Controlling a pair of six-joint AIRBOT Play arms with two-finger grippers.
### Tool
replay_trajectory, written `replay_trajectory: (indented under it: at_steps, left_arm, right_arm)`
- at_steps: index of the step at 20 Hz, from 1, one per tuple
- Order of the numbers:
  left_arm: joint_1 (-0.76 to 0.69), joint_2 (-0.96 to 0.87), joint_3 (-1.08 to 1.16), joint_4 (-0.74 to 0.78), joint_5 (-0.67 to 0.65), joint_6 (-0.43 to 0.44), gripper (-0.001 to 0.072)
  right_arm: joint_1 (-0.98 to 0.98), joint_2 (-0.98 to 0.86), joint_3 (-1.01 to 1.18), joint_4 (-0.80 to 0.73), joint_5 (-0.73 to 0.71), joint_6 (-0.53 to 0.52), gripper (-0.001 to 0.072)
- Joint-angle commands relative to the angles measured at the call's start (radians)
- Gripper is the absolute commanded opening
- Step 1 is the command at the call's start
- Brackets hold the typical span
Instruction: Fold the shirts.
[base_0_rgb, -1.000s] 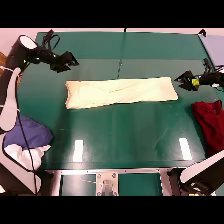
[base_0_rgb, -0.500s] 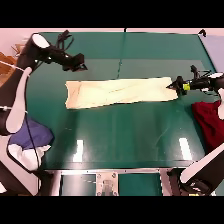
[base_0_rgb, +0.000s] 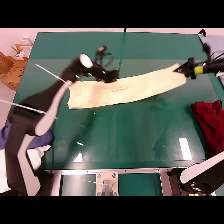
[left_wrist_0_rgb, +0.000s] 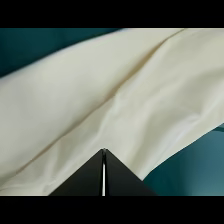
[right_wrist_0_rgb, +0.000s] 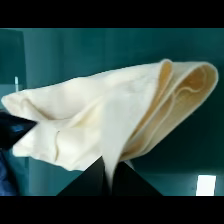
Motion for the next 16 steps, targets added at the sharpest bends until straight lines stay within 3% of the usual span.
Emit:
replay_trajectory:
  at_steps: [1, 6, 9, 12, 16]
  left_arm:
    - [-0.122, -0.096, 0.002, -0.144, 0.196, -0.023, 0.0027]
    - [-0.216, -0.174, 0.011, -0.293, 0.277, -0.017, 0.0027]
    - [-0.219, -0.175, 0.011, -0.309, 0.245, -0.017, 0.0027]
    - [-0.160, -0.138, 0.020, -0.307, 0.106, 0.016, 0.0027]
    - [0.003, -0.044, 0.107, -0.180, -0.223, 0.042, 0.0026]
  right_arm:
    - [0.020, 0.144, 0.021, 0.056, 0.083, 0.016, 0.0014]
    - [0.061, 0.253, 0.021, 0.059, 0.106, 0.015, 0.0014]
    - [0.082, 0.255, 0.013, 0.047, 0.106, 0.016, 0.0014]
    - [0.103, 0.256, 0.005, 0.042, 0.109, 0.016, 0.0015]
    - [0.171, 0.256, 0.005, 0.045, 0.116, 0.051, 0.0014]
